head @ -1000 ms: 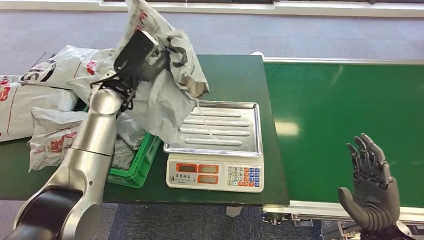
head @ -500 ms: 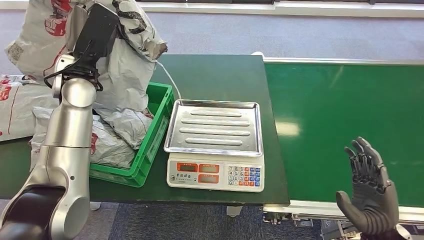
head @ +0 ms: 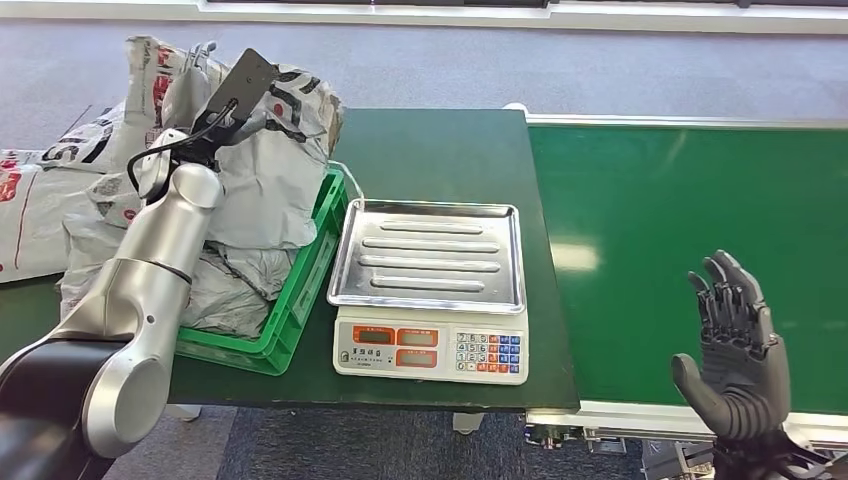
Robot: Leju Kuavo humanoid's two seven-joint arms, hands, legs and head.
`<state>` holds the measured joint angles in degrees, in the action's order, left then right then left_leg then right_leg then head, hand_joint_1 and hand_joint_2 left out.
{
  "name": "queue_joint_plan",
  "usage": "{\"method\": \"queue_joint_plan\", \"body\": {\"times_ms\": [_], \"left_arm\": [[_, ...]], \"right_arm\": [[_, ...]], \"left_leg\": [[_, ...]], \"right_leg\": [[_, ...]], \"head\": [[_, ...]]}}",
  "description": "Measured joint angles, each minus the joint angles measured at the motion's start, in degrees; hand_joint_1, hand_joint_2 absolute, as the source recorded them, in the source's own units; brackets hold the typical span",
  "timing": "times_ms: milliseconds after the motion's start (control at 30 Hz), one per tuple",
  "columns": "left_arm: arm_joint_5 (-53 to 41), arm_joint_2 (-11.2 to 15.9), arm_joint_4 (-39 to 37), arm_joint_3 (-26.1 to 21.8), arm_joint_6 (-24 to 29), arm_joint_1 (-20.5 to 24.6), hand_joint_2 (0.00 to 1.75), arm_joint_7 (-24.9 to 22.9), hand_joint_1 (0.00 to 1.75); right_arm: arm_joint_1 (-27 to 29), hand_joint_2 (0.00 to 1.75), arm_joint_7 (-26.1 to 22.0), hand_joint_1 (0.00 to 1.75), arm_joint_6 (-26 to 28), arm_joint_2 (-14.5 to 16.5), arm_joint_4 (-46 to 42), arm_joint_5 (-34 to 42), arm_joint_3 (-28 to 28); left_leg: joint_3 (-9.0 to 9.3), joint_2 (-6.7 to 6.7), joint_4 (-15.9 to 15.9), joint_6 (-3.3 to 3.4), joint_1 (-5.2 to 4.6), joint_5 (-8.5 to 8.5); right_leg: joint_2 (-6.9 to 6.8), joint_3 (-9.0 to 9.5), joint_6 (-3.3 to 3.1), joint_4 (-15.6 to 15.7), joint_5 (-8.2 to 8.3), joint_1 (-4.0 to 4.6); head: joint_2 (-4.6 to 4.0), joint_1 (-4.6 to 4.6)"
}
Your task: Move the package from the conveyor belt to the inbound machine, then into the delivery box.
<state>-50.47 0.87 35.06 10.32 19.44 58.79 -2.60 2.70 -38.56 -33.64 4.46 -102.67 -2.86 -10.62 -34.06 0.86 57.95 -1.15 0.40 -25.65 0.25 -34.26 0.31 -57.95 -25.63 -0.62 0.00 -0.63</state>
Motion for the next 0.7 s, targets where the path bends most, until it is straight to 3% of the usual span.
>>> {"method": "queue_joint_plan", "body": {"times_ms": [700], "left_arm": [[-0.1, 0.0, -6.1, -0.2, 0.1, 1.0, 1.75, 0.2, 0.00]], "right_arm": [[-0.7, 1.75, 0.0, 0.00, 0.0, 0.0, 1.8, 0.4, 0.1]], "left_leg": [[-0.06, -0.01, 0.0, 0.00, 0.00, 0.00]], "right_leg": [[-0.01, -0.06, 0.00, 0.0, 0.00, 0.00]], "head": [[-0.01, 0.00]]}}
